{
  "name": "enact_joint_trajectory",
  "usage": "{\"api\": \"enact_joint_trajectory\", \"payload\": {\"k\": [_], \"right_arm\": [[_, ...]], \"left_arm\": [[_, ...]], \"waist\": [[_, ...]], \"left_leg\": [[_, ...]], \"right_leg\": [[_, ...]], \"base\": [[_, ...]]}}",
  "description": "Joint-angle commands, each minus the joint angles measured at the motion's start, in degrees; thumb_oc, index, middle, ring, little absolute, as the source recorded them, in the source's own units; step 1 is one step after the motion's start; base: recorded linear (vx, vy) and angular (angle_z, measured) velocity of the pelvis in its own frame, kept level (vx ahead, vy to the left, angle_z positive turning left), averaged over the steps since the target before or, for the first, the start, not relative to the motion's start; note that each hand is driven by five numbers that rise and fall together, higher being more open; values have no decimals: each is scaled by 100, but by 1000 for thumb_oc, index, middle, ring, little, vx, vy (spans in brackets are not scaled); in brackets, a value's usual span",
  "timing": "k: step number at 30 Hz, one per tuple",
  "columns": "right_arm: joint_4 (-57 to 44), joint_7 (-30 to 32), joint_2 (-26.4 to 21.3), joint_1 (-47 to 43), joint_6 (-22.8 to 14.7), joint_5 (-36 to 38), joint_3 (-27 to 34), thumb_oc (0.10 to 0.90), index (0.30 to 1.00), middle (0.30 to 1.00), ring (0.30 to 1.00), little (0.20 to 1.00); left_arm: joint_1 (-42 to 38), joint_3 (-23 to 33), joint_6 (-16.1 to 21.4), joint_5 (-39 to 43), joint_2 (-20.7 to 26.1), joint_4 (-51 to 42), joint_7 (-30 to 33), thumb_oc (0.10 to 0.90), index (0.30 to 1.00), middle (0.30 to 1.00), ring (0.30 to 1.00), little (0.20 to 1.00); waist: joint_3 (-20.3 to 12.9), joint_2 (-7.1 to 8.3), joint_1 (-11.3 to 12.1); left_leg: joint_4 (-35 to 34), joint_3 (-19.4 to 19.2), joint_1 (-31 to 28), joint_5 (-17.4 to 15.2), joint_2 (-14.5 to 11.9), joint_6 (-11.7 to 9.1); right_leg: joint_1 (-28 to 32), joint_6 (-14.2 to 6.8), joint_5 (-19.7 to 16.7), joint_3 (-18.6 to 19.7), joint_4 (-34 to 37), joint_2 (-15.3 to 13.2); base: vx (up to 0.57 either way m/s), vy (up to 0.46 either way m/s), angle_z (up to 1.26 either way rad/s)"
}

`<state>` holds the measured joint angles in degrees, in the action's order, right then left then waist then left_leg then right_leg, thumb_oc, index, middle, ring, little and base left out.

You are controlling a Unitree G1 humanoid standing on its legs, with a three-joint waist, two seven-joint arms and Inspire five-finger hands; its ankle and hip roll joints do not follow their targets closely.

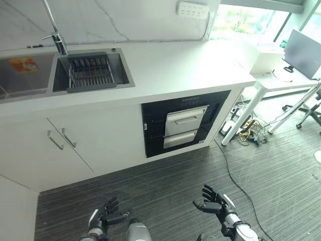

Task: Place the dishes in the dishwasher.

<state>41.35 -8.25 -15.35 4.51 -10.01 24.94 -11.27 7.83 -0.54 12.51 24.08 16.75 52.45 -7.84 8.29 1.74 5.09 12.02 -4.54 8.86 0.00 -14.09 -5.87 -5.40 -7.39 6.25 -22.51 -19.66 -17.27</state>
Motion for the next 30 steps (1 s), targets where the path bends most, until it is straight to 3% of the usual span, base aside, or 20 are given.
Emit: {"api": "enact_joint_trajectory", "payload": {"k": [1,7,8,9,11,12,15,17,18,21,23,30], "right_arm": [[-532,-150,-58,-539,-431,47,196,800,900,900,900,900],[-638,-267,-120,-432,-220,-205,64,800,900,900,900,900],[-490,-265,-194,-423,-100,-436,33,800,900,900,900,900],[-500,-152,-223,-359,-141,-470,42,800,900,900,900,900],[-260,-64,-272,-411,-150,-111,103,800,900,900,900,900],[188,-219,-216,-474,-154,152,298,800,900,900,900,900],[658,-381,-99,-488,-305,482,481,800,900,900,900,900],[844,-491,-34,-460,-348,545,607,800,900,900,900,900],[926,-556,0,-447,-346,546,655,800,900,900,900,900],[1073,-579,90,-445,-441,622,667,800,900,900,900,900],[973,-607,67,-476,-397,639,642,800,900,900,900,900],[953,-666,7,-587,-346,632,678,800,900,900,900,900]], "left_arm": [[-223,-4,421,23,397,-414,13,800,900,900,900,900],[30,58,513,73,201,-571,-54,800,900,900,900,900],[19,-23,578,-44,85,-541,30,800,900,900,900,900],[-111,10,530,11,67,-490,-46,800,900,900,900,900],[-487,-44,463,120,71,-333,-114,800,900,900,900,900],[-739,-151,361,50,131,-144,-124,800,900,900,900,900],[-869,-220,341,70,212,-38,-179,800,900,900,900,900],[-888,-249,365,129,259,-16,-237,800,900,900,900,900],[-919,-257,320,189,262,-50,-251,800,900,900,900,900],[-1040,-382,289,333,345,54,-300,800,900,900,900,900],[-1066,-248,219,469,348,-3,-354,800,900,900,900,900],[-926,-129,267,625,245,-12,-429,800,900,900,900,900]], "waist": [[60,180,134],[-20,26,196],[-35,-71,132],[-28,-55,42],[-6,46,76],[9,121,65],[43,188,30],[50,185,-32],[48,200,-139],[91,255,-431],[102,262,-407],[-96,224,-329]], "left_leg": [[516,-450,-467,-1412,397,160],[516,-350,-349,-1118,180,-102],[516,-874,-232,-841,-135,-237],[516,-1336,-411,-898,-274,-310],[516,-1135,-376,-1123,162,-104],[516,-1095,-441,-1310,453,55],[516,-1095,-535,-1501,647,235],[516,-1004,-565,-1575,738,336],[516,-964,-493,-1468,800,416],[516,-664,-550,-1593,998,592],[516,-853,-585,-1577,864,553],[516,-963,-647,-1578,711,444]], "right_leg": [[337,-499,63,142,247,-298],[496,-213,359,-68,247,-89],[598,-157,389,-331,247,-56],[743,-276,446,-509,247,-120],[737,-379,296,-586,247,-247],[674,-483,-86,-564,247,-450],[667,-635,-726,-619,247,-638],[592,-632,-777,-460,247,-519],[341,-526,-774,-309,247,-399],[-41,-513,-925,597,247,4],[25,-493,-816,427,247,-58],[145,-400,-121,390,247,80]], "base": [[14,-131,15],[24,-93,21],[-85,109,25],[-172,249,173],[-126,395,191],[-23,381,31],[32,208,1],[16,82,15],[-18,7,25],[57,-34,40],[-6,-78,96],[16,-60,-5]]}}
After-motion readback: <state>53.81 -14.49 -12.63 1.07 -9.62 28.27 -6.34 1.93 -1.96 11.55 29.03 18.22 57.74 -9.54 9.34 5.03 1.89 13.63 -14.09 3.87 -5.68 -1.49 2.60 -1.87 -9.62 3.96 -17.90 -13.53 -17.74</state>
